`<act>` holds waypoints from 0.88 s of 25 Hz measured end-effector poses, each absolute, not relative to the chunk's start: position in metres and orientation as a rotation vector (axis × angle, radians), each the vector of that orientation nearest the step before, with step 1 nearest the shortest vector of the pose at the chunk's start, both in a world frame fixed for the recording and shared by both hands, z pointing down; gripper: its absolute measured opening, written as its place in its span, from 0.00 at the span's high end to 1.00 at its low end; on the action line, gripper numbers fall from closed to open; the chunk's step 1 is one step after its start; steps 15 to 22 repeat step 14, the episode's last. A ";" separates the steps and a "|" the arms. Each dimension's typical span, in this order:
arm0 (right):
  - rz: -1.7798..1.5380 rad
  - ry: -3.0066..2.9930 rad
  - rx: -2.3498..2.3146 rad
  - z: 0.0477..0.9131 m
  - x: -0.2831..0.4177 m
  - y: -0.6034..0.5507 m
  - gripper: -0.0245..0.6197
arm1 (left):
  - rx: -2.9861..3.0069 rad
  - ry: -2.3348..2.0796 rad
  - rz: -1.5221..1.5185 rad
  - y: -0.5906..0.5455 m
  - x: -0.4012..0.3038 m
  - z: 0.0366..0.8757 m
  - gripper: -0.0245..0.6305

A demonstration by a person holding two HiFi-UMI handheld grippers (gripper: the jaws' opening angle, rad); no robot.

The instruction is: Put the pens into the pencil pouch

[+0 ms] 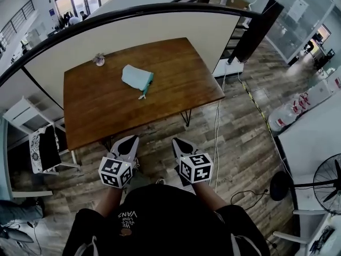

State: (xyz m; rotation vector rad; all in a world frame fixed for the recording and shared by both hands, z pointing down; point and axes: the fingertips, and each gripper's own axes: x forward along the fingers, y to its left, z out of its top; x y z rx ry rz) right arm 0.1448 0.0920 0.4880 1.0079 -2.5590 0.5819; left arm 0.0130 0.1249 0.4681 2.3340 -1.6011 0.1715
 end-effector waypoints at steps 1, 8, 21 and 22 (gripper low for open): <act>0.579 -2.561 1.002 0.488 0.143 0.093 0.94 | 2.332 -1.605 0.167 0.127 0.013 0.468 0.95; 0.570 -2.570 0.976 0.487 0.134 0.097 0.94 | 2.329 -1.608 0.155 0.131 0.012 0.467 0.95; 0.578 -2.564 0.983 0.489 0.131 0.095 0.94 | 2.326 -1.603 0.172 0.130 0.009 0.473 0.95; 0.578 -2.564 0.983 0.489 0.131 0.095 0.94 | 2.326 -1.603 0.172 0.130 0.009 0.473 0.95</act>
